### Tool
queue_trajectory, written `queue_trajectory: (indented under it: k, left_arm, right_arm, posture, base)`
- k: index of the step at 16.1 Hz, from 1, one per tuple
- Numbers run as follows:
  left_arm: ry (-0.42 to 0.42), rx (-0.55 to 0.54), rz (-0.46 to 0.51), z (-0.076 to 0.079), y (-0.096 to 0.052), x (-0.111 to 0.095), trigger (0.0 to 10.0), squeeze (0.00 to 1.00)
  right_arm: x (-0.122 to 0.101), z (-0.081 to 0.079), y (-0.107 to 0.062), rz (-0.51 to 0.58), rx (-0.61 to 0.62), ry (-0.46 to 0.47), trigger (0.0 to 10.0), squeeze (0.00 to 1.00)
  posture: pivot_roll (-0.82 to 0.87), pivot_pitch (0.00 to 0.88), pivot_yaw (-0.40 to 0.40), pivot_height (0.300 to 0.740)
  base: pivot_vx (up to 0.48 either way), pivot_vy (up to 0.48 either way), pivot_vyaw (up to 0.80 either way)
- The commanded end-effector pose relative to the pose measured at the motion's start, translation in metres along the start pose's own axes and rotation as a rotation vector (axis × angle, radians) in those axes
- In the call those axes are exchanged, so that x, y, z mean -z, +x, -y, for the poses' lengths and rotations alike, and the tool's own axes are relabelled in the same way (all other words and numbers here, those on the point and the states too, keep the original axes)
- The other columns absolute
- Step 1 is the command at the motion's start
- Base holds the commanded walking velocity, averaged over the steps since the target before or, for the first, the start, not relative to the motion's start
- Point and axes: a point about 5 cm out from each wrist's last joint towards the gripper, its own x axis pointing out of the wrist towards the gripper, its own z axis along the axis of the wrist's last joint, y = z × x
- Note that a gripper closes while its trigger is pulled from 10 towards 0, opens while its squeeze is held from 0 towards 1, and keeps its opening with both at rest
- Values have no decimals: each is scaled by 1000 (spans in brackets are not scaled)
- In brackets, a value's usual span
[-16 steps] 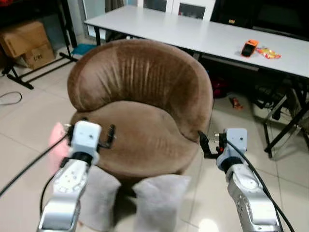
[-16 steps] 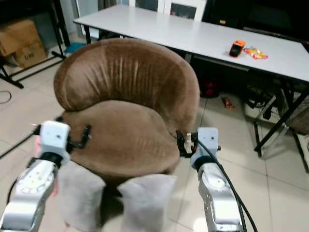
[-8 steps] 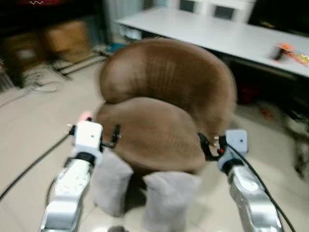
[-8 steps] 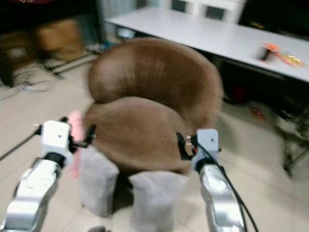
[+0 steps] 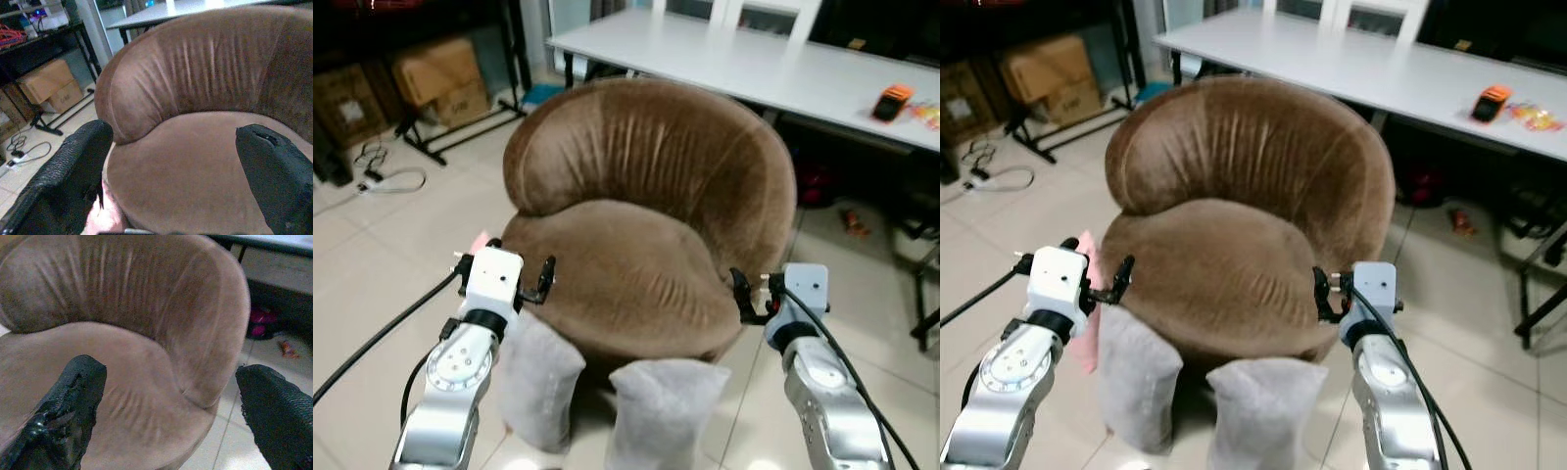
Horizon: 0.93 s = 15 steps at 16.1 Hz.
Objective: Move the pillow to the sofa from floor
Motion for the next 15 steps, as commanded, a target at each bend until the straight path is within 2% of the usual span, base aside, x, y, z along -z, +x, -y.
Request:
queue_trajectory:
  k: [1, 9, 15]
  left_arm:
    - [4, 7, 3, 1, 1, 0, 10000, 0]
    - [-3, -8, 34, 2, 1, 0, 10000, 0]
    - [-35, -31, 26, 2, 1, 1, 10000, 0]
  right_arm:
    - [1, 4, 0, -9, 8, 29, 10000, 0]
    - [-2, -2, 1, -6, -42, 68, 10000, 0]
    - [-5, -4, 3, 2, -66, 59, 10000, 0]
  posture:
    - [62, 0, -12, 730]
    - [68, 0, -28, 650]
    - [68, 0, -32, 615]
  base:
    - [0, 0, 0]
    - [0, 0, 0]
    - [0, 0, 0]
